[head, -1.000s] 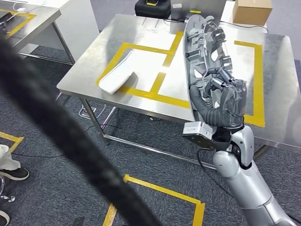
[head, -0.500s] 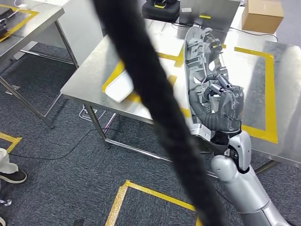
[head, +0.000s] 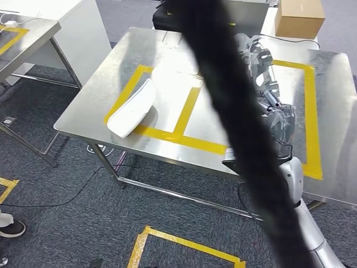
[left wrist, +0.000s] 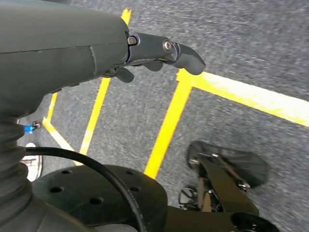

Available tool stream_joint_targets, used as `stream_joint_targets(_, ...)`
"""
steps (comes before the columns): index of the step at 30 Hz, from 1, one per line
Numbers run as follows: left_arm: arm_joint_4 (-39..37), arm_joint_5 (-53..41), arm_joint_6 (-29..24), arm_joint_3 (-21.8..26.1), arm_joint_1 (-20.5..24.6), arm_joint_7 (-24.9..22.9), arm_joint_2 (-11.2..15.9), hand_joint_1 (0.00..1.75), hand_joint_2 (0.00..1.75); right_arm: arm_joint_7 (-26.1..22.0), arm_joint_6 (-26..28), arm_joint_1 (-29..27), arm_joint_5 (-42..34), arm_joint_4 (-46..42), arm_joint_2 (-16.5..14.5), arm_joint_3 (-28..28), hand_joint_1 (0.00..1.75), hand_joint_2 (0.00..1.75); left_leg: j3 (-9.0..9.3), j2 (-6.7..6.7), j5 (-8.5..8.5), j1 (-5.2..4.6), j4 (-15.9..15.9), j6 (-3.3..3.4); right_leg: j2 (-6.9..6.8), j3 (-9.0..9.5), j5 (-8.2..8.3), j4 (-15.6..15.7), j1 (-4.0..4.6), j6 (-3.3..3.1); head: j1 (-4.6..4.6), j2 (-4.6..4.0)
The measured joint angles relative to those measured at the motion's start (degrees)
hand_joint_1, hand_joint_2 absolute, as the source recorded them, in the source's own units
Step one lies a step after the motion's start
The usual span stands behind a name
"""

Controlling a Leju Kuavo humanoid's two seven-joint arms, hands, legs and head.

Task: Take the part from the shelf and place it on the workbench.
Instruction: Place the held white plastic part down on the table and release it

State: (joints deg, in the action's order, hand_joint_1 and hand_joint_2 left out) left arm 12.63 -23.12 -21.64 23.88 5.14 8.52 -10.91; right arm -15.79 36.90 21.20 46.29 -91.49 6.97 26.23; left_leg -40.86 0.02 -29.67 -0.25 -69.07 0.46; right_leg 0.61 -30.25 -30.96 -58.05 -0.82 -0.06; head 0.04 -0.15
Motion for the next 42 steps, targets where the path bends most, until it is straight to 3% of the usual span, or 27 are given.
stream_joint_targets(2, 0.0, 0.0, 0.0, 0.0, -0.1, 0.0, 0.2, 0.0, 1.75, -0.1, -0.1, 0.2, 0.0, 0.1, 0.0, 0.0, 1.75, 1.75, 1.23, -0.14, 5.09, -0.67, 6.3, 1.52, 0.05, 1.06, -0.85, 0.1, 0.03, 0.36, 0.08, 0.0)
stream_joint_targets(3, 0.0, 0.0, 0.0, 0.0, 0.0, 0.0, 0.3, 0.0, 1.75, -0.2, -0.2, 0.4, -0.1, 0.2, 0.0, 0.0, 1.75, 1.75, 1.79, -0.24, 6.38, -1.01, 8.4, 2.02, 0.06, 1.25, -1.15, 0.2, -0.05, 0.66, -0.01, 0.0)
stream_joint_targets(4, 0.0, 0.0, 0.0, 0.0, 0.0, 0.0, 0.3, 0.0, 1.75, -0.2, -0.4, 0.5, -0.1, 0.3, -0.1, 0.1, 1.75, 1.75, 2.09, -0.32, 6.54, -1.25, 9.2, 2.26, 0.01, 1.26, -1.31, 0.4, -0.19, 1.01, -0.12, 0.0)
stream_joint_targets(9, 0.0, -0.2, 0.0, 0.0, 0.1, -0.2, 0.2, 0.0, 1.75, -0.2, -0.8, 1.1, -0.2, 0.8, -0.1, 0.2, 1.75, 1.75, 2.64, -0.5, 6.92, -1.19, 10.5, 1.35, -0.18, 1.4, -0.61, 1.1, -0.11, 1.86, -0.44, 0.0)
stream_joint_targets(13, -0.1, -0.2, 0.0, 0.0, 0.3, -0.3, -0.1, 0.0, 1.75, -0.2, -1.0, 1.3, -0.2, 1.2, -0.1, 0.5, 1.75, 1.75, 2.72, -0.7, 5.76, -1.03, 10.9, 1.34, -0.29, 1.53, -0.9, 1.5, 0.0, 1.95, -0.42, 0.0)
stream_joint_targets(17, -0.1, -0.3, 0.0, 0.0, 0.1, -0.3, 0.0, 0.0, 1.75, -0.2, -1.3, 1.7, -0.2, 1.4, -0.1, 0.7, 1.75, 1.75, 2.7, -0.73, 5.74, -1.08, 10.8, 1.42, -0.47, 2.18, -1.46, 2.6, 0.0, 1.94, -0.44, 0.0)
stream_joint_targets(34, -0.1, -1.7, 0.4, -0.1, 0.2, -0.4, 0.0, 0.0, 1.75, -0.1, -3.3, 3.4, -0.8, 1.9, -0.6, 1.5, 1.75, 1.75, 3.0, -0.73, 6.21, -1.03, 10.8, 1.62, -0.52, 2.42, -0.97, 2.6, 0.08, 2.28, -0.43, 0.0)
stream_joint_targets(42, -0.1, -3.7, 1.4, -1.1, 1.3, -1.2, 0.0, 0.0, 1.75, 1.3, -7.8, 10.4, 0.8, 8.1, -4.2, 3.8, 1.75, 1.75, 3.04, -0.71, 6.25, -0.97, 10.8, 1.57, -0.51, 2.43, -0.97, 2.5, 0.14, 2.27, -0.44, 0.0)
